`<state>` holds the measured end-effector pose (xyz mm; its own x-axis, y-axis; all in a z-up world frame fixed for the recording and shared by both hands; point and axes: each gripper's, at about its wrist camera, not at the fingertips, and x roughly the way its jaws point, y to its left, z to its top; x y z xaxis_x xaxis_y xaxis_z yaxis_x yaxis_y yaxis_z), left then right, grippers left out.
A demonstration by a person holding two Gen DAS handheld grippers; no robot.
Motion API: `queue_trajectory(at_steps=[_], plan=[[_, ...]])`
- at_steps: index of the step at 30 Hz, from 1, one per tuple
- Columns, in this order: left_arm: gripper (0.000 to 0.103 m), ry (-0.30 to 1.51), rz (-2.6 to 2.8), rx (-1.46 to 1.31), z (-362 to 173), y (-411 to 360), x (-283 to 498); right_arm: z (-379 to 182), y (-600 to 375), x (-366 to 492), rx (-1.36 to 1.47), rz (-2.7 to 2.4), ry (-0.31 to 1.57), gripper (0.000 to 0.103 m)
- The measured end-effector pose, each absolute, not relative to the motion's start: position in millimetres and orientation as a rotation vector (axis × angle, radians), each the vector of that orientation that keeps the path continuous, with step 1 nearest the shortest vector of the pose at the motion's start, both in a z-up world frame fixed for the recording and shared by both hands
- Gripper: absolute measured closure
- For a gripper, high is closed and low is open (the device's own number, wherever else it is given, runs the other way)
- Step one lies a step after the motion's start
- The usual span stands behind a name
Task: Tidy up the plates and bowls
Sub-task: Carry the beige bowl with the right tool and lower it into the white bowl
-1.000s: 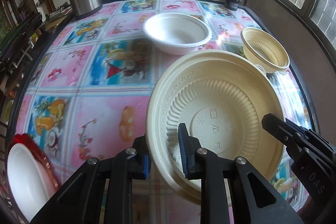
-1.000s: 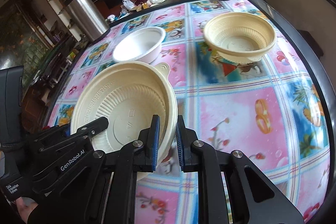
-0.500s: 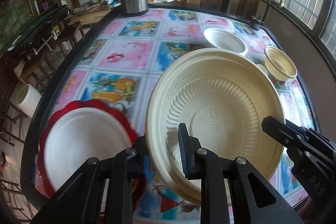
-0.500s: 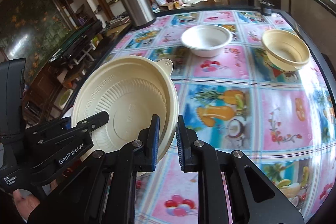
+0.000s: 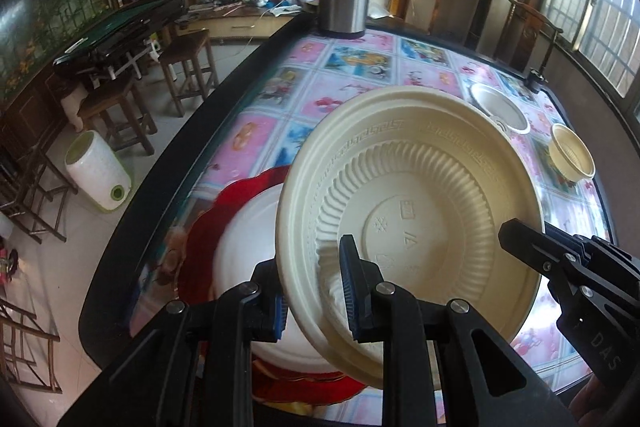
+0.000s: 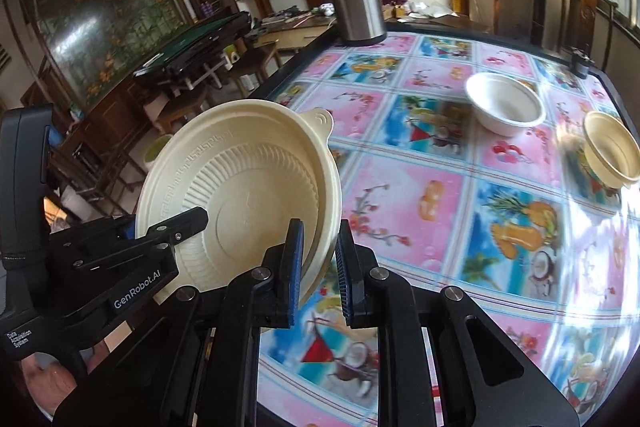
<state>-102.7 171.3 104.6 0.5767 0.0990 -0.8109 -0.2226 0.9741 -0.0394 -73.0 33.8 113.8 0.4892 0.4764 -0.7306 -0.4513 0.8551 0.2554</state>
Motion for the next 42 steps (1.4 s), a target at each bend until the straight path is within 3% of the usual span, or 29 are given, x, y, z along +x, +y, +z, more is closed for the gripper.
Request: queue_trajectory(at_steps=[16, 42], plan=[[0.081, 0.982, 0.244, -0.181, 70.2, 201.7, -108.3, 83.5, 74.3, -70.6, -0.029, 0.589, 0.965, 0.088], [0.076, 0.978, 0.275, -0.154, 59.8, 208.0, -105.3, 73.4, 83.5, -66.3, -0.057, 0.586, 0.987, 0.084]])
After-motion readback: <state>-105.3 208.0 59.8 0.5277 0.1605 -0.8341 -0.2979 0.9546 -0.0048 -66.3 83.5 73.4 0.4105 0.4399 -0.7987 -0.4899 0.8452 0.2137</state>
